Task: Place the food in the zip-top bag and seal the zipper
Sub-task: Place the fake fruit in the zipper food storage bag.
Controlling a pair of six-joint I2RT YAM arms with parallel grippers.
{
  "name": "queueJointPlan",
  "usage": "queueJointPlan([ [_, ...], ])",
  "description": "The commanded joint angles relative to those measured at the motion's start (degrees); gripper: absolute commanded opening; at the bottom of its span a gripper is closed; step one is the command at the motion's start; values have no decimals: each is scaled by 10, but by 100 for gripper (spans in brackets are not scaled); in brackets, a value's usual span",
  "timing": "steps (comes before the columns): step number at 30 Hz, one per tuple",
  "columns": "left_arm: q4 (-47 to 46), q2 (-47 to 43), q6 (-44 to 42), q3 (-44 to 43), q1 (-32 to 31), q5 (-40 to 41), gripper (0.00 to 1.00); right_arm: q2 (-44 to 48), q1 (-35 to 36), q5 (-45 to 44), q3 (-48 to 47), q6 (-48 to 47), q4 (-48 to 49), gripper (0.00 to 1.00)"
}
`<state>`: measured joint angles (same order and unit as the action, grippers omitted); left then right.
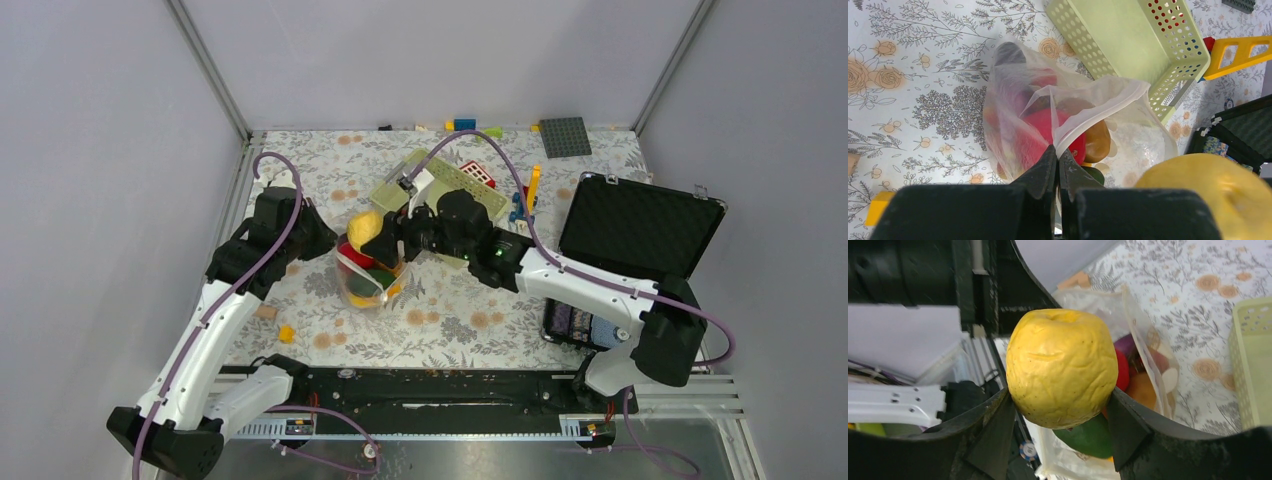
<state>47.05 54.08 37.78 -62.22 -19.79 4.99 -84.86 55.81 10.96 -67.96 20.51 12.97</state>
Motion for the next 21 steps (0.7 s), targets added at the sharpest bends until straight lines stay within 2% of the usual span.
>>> queueJointPlan([
  [1, -24, -13, 6, 0, -2, 3, 0, -6, 17, -48, -35, -71, -78, 30],
  [5, -24, -11, 7, -2, -1, 2, 0, -25, 35, -83, -61, -115, -144, 36],
  [9, -23, -10, 6, -2, -2, -1, 0, -50, 45, -148, -91, -113, -185, 44],
  [12, -24, -12, 5, -2, -1, 0, 0, -47, 47, -160, -93, -115, -187, 58],
  [15, -24, -12, 5, -2, -1, 0, 0, -39, 49, -156, -90, -117, -187, 80],
  [18, -24, -11, 6, -3, -1, -1, 0, -31, 49, -150, -89, -116, -188, 97],
  [21, -24, -12, 5, -3, -1, 0, 0, -19, 49, -129, -89, -117, -187, 100],
])
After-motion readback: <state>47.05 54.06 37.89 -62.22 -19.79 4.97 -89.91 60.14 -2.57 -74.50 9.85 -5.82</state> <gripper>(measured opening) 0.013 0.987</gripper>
